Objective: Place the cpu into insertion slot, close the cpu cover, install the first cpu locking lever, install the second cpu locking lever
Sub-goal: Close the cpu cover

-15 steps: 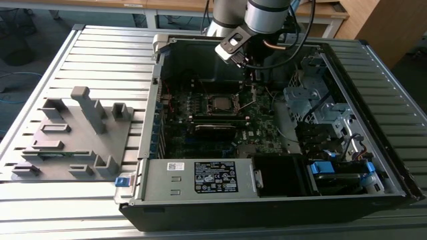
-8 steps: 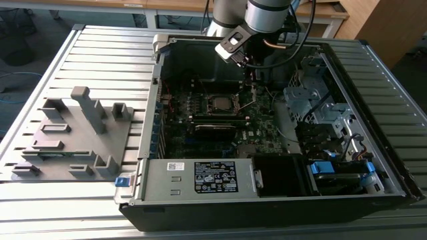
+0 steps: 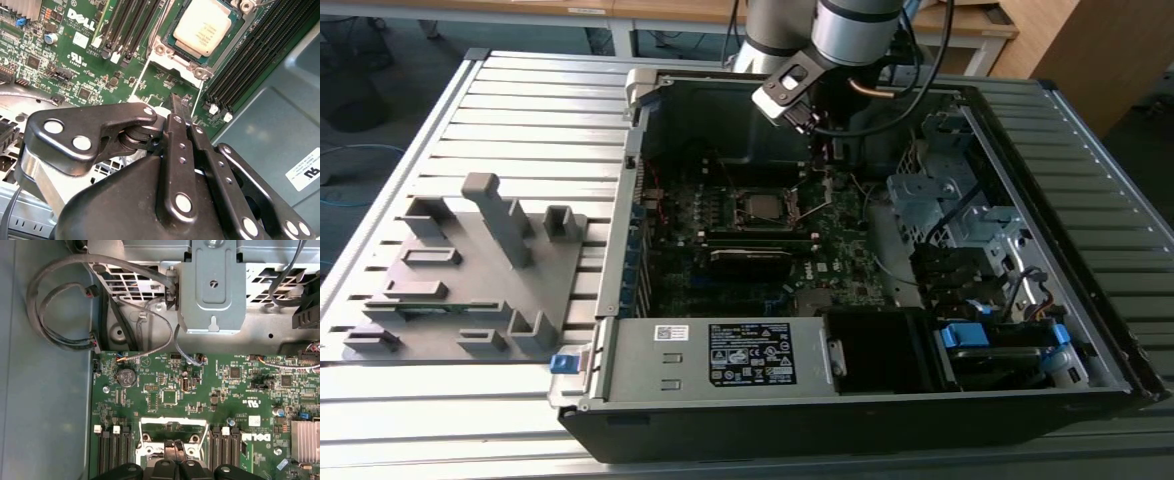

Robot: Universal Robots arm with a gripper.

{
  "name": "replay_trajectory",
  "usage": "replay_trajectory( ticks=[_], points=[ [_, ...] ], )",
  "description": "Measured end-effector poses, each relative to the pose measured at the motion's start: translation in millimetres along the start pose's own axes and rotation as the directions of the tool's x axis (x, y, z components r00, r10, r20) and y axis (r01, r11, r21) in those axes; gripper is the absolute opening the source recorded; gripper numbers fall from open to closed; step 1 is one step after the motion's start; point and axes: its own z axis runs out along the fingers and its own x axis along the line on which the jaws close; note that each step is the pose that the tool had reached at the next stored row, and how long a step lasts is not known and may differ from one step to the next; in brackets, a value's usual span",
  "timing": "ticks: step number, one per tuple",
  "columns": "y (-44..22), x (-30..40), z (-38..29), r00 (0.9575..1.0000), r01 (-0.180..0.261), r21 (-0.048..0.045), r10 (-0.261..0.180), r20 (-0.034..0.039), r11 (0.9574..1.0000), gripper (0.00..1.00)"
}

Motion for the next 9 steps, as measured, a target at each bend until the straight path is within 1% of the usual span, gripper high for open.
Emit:
replay_trajectory(
  ticks=[6,9],
  points=[
    [6.3,0.0,0.2,1.0,0.0,0.0,0.0,-0.0001,1.0,0.1],
    [10.5,0.0,0.3,1.0,0.0,-0.0001,0.0,-0.0002,1.0,0.1]
  ],
)
